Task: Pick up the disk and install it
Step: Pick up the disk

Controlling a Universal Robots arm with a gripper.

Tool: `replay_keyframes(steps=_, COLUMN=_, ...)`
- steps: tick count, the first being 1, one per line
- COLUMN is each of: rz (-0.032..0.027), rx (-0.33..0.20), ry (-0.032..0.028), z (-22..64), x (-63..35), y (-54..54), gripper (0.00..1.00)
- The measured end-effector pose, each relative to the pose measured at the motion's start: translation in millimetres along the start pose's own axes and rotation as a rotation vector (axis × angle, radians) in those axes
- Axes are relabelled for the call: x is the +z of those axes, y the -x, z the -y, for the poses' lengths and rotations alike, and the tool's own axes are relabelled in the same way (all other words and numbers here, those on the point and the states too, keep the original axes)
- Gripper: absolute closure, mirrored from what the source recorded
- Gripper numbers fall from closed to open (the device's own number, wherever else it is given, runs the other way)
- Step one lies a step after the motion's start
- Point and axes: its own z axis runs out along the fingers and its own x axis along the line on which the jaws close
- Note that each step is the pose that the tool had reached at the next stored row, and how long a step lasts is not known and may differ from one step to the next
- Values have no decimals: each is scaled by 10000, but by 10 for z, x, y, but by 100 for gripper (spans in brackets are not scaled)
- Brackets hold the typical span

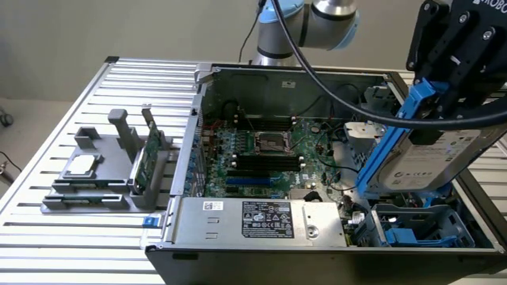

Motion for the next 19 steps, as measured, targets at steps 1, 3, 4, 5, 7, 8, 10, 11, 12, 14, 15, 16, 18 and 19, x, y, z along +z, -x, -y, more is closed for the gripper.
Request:
replay_keyframes(steps=1, rz=-1, rx=0, ry=2, z=18, x=1, y=-31, gripper=67)
replay_keyframes(steps=3, rz=-1, rx=0, ry=6, z=55, x=9, y=-94, gripper=67)
replay_keyframes(steps=4, rz=-1, rx=0, ry=7, z=74, x=14, y=-123, gripper=67)
replay_keyframes(steps=5, rz=2, rx=-1, ry=8, z=98, x=25, y=-147, gripper=67)
replay_keyframes(steps=7, rz=5, rx=0, ry=8, z=170, x=50, y=-165, gripper=67)
replay_keyframes(steps=8, rz=6, rx=1, ry=7, z=210, x=63, y=-169, gripper=67)
replay_keyframes(steps=10, rz=7, rx=0, ry=7, z=285, x=92, y=-173, gripper=67)
replay_keyframes(steps=11, rz=15, rx=6, ry=7, z=312, x=110, y=-175, gripper=67)
replay_keyframes(steps=12, rz=22, rx=19, ry=6, z=333, x=127, y=-177, gripper=67)
replay_keyframes(steps=14, rz=35, rx=55, ry=5, z=362, x=161, y=-179, gripper=67)
replay_keyframes(steps=15, rz=42, rx=83, ry=4, z=373, x=178, y=-179, gripper=67)
replay_keyframes(steps=16, rz=51, rx=113, ry=3, z=383, x=197, y=-180, gripper=67)
replay_keyframes(steps=18, rz=65, rx=179, ry=2, z=396, x=225, y=-178, gripper=67)
replay_keyframes(steps=19, rz=75, rx=206, ry=1, z=401, x=236, y=-176, gripper=67)
